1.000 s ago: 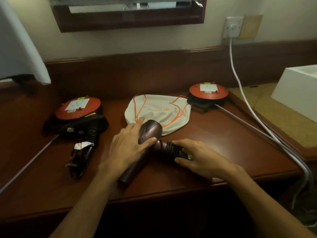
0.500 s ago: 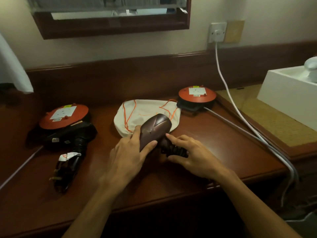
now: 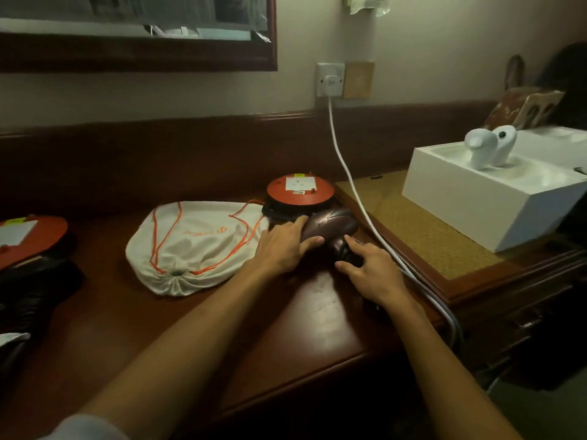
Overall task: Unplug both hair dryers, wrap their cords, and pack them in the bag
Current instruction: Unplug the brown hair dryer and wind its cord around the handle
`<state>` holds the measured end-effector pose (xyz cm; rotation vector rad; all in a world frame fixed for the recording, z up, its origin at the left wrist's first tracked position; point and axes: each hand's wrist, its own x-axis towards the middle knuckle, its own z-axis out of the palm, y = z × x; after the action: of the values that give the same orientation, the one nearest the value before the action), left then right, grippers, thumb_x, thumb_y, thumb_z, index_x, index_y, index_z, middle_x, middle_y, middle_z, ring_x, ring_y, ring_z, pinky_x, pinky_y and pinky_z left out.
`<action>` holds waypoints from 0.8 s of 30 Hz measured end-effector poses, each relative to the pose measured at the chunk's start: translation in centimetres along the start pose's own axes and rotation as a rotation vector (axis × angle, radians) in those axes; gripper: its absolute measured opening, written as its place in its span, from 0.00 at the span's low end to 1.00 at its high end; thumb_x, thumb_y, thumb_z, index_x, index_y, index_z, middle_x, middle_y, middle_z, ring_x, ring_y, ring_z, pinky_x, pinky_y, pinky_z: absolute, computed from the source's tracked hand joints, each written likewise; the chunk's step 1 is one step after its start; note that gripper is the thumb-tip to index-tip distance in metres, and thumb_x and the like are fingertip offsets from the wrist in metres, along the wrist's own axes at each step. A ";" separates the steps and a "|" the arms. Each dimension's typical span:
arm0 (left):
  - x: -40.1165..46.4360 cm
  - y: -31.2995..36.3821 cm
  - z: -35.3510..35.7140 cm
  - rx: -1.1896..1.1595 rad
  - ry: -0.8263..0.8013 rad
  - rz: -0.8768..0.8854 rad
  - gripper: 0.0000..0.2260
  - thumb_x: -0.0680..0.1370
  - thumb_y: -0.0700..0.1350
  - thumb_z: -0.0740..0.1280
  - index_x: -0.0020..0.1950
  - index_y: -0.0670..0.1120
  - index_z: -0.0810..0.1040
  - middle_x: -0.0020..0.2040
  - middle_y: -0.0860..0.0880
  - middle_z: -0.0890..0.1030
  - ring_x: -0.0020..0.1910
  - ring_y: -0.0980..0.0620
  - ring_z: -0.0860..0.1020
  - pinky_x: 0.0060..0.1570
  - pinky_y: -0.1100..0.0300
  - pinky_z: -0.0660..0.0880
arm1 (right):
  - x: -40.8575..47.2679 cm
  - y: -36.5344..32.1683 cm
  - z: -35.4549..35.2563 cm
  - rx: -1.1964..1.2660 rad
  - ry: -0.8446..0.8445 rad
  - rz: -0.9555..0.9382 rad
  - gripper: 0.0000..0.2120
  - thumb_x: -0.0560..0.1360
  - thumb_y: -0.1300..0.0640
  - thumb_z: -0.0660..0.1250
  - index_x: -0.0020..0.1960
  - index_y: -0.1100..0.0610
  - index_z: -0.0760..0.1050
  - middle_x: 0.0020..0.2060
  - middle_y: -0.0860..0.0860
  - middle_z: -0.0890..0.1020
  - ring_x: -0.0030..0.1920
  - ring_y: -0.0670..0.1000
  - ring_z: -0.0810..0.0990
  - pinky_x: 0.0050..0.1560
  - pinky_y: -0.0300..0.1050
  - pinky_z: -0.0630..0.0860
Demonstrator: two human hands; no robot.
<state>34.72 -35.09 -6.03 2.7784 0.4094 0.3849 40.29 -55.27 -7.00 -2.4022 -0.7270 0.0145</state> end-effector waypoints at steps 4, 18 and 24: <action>2.1 0.1 1.3 0.027 -0.017 -0.052 0.32 0.80 0.69 0.52 0.79 0.55 0.58 0.69 0.43 0.75 0.68 0.40 0.71 0.67 0.39 0.63 | 1.2 -0.8 0.1 -0.030 0.020 0.074 0.31 0.78 0.44 0.67 0.79 0.44 0.61 0.69 0.54 0.74 0.71 0.57 0.69 0.67 0.54 0.69; -2.1 -2.1 2.0 0.055 0.145 0.081 0.36 0.78 0.67 0.59 0.81 0.53 0.55 0.77 0.47 0.64 0.76 0.47 0.62 0.75 0.44 0.55 | 0.9 -2.3 0.7 -0.043 0.041 0.162 0.31 0.79 0.46 0.66 0.79 0.46 0.60 0.71 0.54 0.73 0.72 0.59 0.68 0.66 0.58 0.70; -8.8 -6.3 -0.5 0.208 0.204 0.213 0.36 0.79 0.69 0.55 0.82 0.54 0.52 0.82 0.47 0.56 0.80 0.48 0.55 0.78 0.46 0.48 | 1.2 -2.6 0.4 -0.169 0.000 0.140 0.31 0.79 0.45 0.66 0.79 0.47 0.61 0.71 0.53 0.73 0.73 0.59 0.69 0.73 0.63 0.64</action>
<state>24.93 -32.00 -9.55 3.0075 0.2078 0.7176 39.94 -52.80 -5.64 -2.6109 -0.5796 0.0106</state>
